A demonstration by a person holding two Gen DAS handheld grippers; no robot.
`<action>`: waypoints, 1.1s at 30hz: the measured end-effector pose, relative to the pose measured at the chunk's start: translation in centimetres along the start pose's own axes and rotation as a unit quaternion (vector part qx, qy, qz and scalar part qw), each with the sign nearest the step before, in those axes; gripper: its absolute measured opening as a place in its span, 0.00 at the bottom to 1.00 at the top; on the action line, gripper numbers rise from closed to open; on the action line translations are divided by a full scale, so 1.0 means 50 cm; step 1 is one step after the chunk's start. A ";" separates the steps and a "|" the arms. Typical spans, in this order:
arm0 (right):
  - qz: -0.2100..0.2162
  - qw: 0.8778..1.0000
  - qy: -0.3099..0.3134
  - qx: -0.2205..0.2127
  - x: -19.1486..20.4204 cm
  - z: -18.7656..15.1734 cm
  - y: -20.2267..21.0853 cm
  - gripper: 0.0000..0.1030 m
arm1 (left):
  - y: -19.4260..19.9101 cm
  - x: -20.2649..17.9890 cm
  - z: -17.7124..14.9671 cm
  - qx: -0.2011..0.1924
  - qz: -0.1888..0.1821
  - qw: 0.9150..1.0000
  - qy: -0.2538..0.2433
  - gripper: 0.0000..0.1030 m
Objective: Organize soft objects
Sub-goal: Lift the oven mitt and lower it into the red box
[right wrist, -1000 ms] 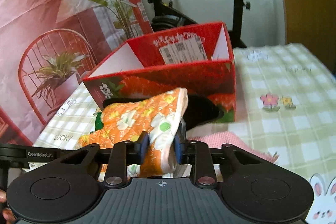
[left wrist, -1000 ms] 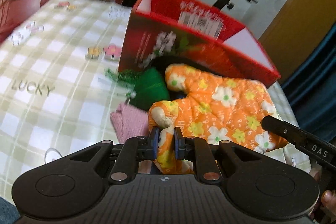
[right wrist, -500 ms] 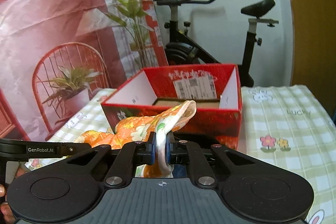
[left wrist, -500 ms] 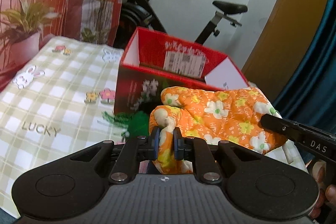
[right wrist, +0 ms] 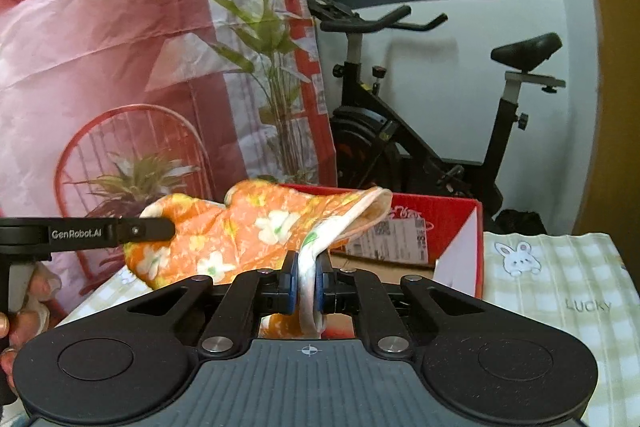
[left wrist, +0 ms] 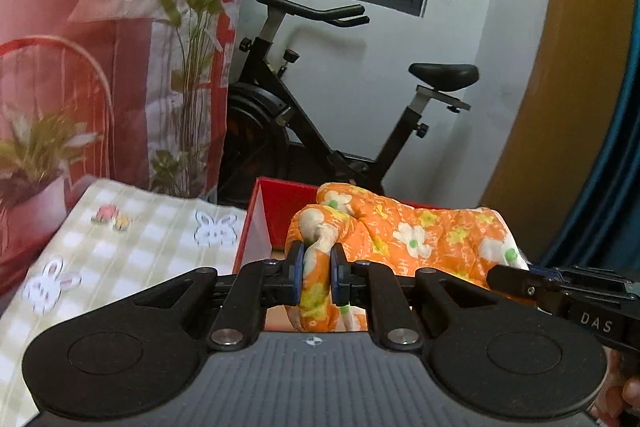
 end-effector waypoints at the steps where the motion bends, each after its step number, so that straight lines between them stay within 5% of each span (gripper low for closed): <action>1: -0.002 1.000 -0.006 0.007 -0.011 0.005 -0.022 0.08 | -0.020 -0.002 0.007 0.006 0.000 1.000 -0.001 0.14; 9: -0.011 0.996 -0.023 0.085 -0.079 -0.017 -0.179 0.07 | -0.169 0.012 0.009 0.094 0.016 0.995 0.014 0.14; 19: -0.009 0.983 -0.060 0.174 -0.099 -0.079 -0.273 0.07 | -0.229 0.028 -0.033 0.175 0.020 0.984 0.020 0.14; 29: -0.019 0.974 -0.075 0.213 -0.106 -0.099 -0.287 0.12 | -0.241 0.024 -0.045 0.198 0.028 0.980 0.010 0.15; 33: -0.032 0.975 -0.063 0.209 -0.111 -0.091 -0.277 0.23 | -0.236 0.020 -0.034 0.189 0.024 0.982 0.006 0.27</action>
Point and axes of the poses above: each gripper's, at about its wrist camera, not at the fingertips, and y roughly against the way its jaws point, x to its left, z to its top, the point moved 4 cm from there along -y, roughly the way its jaws point, and after that the axes turned 9 degrees about y, right-handed, at the moved point
